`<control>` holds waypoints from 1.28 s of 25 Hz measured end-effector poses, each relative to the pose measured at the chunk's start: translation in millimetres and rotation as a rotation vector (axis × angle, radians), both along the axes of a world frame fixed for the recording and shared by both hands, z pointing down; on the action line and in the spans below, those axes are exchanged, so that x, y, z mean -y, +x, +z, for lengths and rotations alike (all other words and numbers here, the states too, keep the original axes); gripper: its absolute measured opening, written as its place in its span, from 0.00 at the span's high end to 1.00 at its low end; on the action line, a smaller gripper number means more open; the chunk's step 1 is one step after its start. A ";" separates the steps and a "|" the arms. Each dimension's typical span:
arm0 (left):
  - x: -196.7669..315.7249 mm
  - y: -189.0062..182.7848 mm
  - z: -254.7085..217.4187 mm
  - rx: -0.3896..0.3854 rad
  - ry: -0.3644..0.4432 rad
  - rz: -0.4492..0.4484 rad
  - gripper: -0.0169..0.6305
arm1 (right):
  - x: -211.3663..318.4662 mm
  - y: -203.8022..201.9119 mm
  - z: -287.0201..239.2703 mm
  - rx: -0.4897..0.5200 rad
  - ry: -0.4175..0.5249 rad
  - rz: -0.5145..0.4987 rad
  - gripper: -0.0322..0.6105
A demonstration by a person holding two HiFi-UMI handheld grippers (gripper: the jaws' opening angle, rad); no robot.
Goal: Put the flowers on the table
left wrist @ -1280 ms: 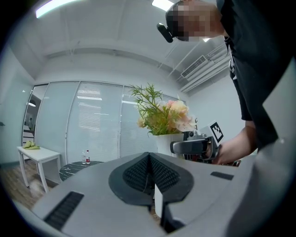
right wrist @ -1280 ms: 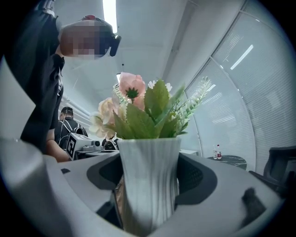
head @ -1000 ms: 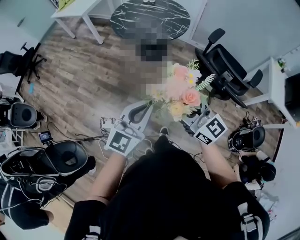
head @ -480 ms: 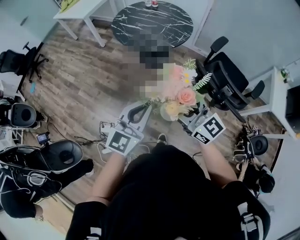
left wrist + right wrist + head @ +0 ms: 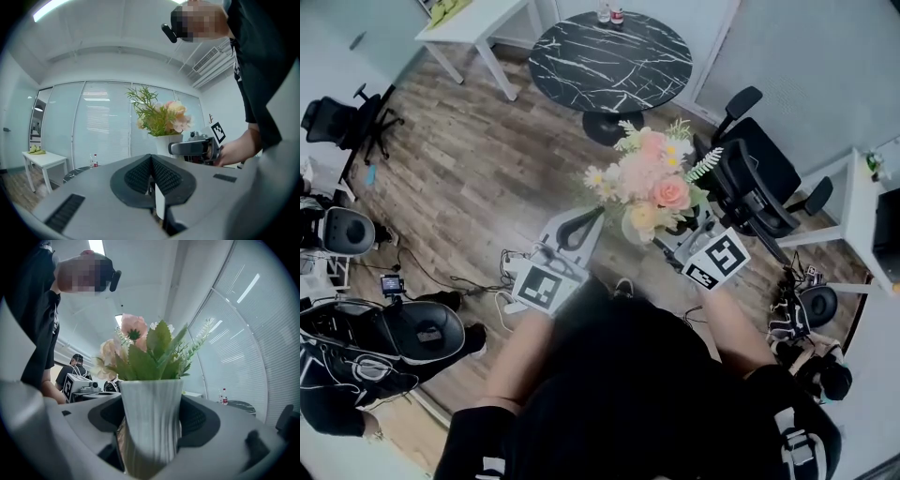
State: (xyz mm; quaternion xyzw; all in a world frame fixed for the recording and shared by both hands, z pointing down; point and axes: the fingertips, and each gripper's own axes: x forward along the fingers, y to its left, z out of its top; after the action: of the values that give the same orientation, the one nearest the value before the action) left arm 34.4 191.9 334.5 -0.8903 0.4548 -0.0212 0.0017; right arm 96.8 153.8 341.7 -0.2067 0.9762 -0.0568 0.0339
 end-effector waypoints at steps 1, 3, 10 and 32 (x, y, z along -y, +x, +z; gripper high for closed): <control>1.5 0.1 0.9 -0.001 0.002 0.000 0.95 | 2.0 0.4 0.7 0.000 0.004 0.002 0.41; 8.9 -1.6 1.1 -0.004 0.003 0.001 0.95 | 9.5 -0.8 -1.0 0.002 0.008 0.007 0.41; 55.3 -11.3 -1.2 -0.006 -0.006 0.043 0.95 | 52.0 -11.9 -7.5 -0.003 0.008 0.043 0.41; 182.2 -113.2 9.4 -0.035 -0.030 0.159 0.95 | 175.6 -109.2 3.4 -0.044 -0.021 0.176 0.41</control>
State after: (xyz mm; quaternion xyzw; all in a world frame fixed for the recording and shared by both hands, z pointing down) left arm -78.8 9.7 343.9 -0.9238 0.3822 -0.0124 -0.0180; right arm -12.3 -21.9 345.1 -0.2932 0.9541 -0.0590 0.0152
